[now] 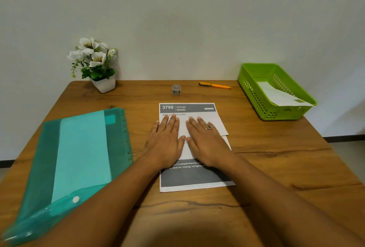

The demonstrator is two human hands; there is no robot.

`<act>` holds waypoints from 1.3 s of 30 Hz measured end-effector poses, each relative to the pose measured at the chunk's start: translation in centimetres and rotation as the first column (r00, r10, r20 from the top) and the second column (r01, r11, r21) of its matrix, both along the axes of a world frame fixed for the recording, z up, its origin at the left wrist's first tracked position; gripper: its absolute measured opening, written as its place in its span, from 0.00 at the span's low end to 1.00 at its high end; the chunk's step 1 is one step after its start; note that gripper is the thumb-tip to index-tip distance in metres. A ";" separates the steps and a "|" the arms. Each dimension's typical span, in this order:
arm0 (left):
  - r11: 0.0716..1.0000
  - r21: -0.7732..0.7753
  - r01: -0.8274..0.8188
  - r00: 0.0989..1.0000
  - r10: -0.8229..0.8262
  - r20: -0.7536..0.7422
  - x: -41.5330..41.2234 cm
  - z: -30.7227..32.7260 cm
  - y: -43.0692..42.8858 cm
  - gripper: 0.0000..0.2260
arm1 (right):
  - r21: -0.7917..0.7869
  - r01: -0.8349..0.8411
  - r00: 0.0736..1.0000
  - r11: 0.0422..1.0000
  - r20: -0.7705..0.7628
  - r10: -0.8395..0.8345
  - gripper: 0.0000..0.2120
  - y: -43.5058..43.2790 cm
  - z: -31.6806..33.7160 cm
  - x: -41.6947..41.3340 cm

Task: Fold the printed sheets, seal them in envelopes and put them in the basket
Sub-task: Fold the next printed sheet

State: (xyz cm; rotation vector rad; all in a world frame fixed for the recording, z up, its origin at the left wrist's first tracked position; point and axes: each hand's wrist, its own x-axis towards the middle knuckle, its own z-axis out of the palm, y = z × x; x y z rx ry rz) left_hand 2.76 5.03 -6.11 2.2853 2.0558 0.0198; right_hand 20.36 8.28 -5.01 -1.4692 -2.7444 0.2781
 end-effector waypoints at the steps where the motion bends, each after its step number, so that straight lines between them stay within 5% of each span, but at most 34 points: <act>1: 1.000 -0.001 0.000 1.000 0.000 -0.005 0.0 0.0 0.0 0.30 | 0.008 -0.011 1.000 1.000 -0.017 0.011 0.29 -0.2 -0.2 -0.4; 12: 0.998 -0.034 -0.054 0.998 0.053 -0.027 0.6 0.7 0.0 0.32 | -0.006 0.197 0.980 0.980 -0.005 -0.197 0.30 2.4 -1.4 6.0; 21: 0.995 -0.006 0.095 0.983 -0.095 -0.156 5.8 1.5 2.7 0.30 | 0.017 0.204 0.979 0.979 -0.012 -0.204 0.30 2.3 -1.5 5.8; 39: 0.997 -0.022 -0.070 0.997 0.069 -0.022 -2.8 0.2 -0.3 0.42 | 0.037 0.138 0.989 0.990 0.047 -0.139 0.33 1.2 -0.2 2.0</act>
